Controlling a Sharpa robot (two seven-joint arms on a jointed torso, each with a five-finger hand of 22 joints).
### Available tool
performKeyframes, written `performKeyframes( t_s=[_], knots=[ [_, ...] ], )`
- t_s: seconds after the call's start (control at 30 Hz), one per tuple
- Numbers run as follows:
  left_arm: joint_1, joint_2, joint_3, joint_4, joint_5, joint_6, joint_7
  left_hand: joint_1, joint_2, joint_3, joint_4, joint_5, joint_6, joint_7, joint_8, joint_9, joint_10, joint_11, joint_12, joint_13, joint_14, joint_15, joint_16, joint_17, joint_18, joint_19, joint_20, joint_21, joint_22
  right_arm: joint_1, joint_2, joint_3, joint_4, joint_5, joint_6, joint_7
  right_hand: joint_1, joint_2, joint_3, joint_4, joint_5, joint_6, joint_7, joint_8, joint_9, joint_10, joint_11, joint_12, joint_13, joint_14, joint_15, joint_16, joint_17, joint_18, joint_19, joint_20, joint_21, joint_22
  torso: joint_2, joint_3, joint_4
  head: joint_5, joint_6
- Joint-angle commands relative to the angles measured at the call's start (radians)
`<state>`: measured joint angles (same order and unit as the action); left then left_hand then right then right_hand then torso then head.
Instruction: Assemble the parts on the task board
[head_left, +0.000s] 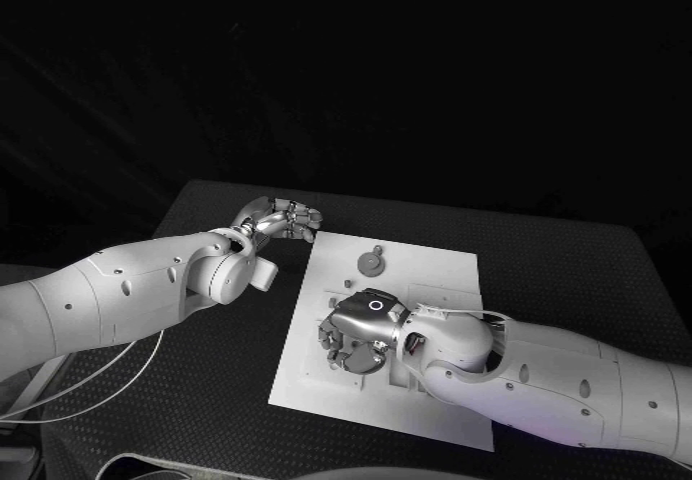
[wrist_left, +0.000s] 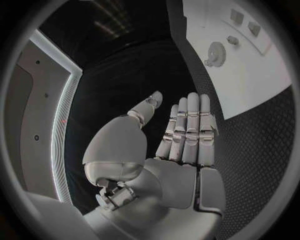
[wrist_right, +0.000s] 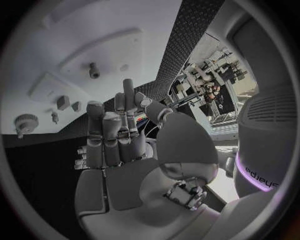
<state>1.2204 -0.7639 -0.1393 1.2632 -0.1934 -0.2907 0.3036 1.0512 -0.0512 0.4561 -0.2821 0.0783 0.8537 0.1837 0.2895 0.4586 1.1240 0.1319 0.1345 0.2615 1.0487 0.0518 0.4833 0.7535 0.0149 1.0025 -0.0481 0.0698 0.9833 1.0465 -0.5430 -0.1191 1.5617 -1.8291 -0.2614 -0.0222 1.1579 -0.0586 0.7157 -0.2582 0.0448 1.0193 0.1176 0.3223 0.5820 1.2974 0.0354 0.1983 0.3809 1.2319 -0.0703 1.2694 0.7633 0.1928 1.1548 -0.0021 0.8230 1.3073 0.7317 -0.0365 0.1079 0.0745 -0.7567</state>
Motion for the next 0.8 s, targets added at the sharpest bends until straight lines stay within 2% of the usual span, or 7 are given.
performKeyframes(
  t_s=[0.03, 0.23, 0.37, 0.8],
  knots=[
    [0.001, -0.001, 0.001, 0.001, -0.002, 0.013, 0.009, -0.008, 0.006, -0.006, -0.002, -0.002, 0.0, 0.0, 0.004, -0.001, -0.006, -0.003, -0.006, -0.002, -0.002, 0.0, -0.006, 0.001, -0.009, -0.007, 0.001, -0.001, -0.002, -0.005, 0.003, -0.001, -0.005, -0.011, 0.015, 0.014, 0.013, 0.01, 0.082, -0.029, 0.004, -0.002, -0.004, 0.003, 0.001, 0.02, -0.01, 0.003, 0.016, 0.005, -0.015, 0.001, 0.001, 0.069, 0.005, -0.014, 0.005, 0.018, 0.001, 0.0016, -0.0014, 0.006, -0.002],
    [0.001, -0.001, 0.001, 0.001, -0.002, 0.014, 0.01, -0.008, 0.006, -0.006, -0.002, -0.003, 0.0, 0.0, 0.004, -0.002, -0.006, -0.003, -0.006, -0.002, -0.002, 0.0, -0.006, 0.001, -0.01, -0.007, 0.001, -0.001, -0.002, -0.013, 0.006, -0.001, -0.013, -0.014, 0.011, 0.012, 0.013, 0.01, 0.083, -0.03, 0.004, -0.002, -0.004, 0.003, 0.002, 0.019, -0.01, 0.003, 0.017, 0.005, -0.015, 0.001, 0.001, 0.069, 0.005, -0.014, 0.005, 0.018, 0.001, 0.0019, -0.0027, 0.008, -0.002],
    [0.001, -0.001, 0.001, 0.002, -0.002, 0.015, 0.01, -0.008, 0.006, -0.006, -0.003, -0.003, 0.0, 0.0, 0.004, -0.002, -0.007, -0.003, -0.006, -0.002, -0.002, 0.0, -0.006, 0.001, -0.009, -0.007, 0.001, -0.001, -0.002, -0.014, 0.008, -0.002, -0.024, -0.014, 0.008, 0.014, 0.013, 0.01, 0.083, -0.03, 0.004, -0.002, -0.004, 0.002, 0.002, 0.019, -0.01, 0.003, 0.017, 0.005, -0.015, 0.001, 0.001, 0.069, 0.005, -0.014, 0.005, 0.018, 0.0, 0.0011, -0.0007, 0.011, -0.005],
    [0.001, -0.002, 0.001, 0.002, -0.002, 0.014, 0.01, -0.009, 0.006, -0.006, -0.003, -0.003, 0.0, 0.0, 0.004, -0.002, -0.007, -0.003, -0.006, -0.002, -0.002, 0.0, -0.006, 0.002, -0.009, -0.007, 0.001, -0.001, -0.002, -0.017, 0.017, -0.006, -0.037, -0.015, 0.01, 0.015, 0.012, 0.011, 0.084, -0.031, 0.004, -0.003, -0.003, 0.002, 0.003, 0.019, -0.01, 0.002, 0.018, 0.005, -0.015, 0.0, 0.001, 0.069, 0.005, -0.014, 0.005, 0.018, 0.0, 0.0007, -0.001, 0.013, -0.007]
  ],
)
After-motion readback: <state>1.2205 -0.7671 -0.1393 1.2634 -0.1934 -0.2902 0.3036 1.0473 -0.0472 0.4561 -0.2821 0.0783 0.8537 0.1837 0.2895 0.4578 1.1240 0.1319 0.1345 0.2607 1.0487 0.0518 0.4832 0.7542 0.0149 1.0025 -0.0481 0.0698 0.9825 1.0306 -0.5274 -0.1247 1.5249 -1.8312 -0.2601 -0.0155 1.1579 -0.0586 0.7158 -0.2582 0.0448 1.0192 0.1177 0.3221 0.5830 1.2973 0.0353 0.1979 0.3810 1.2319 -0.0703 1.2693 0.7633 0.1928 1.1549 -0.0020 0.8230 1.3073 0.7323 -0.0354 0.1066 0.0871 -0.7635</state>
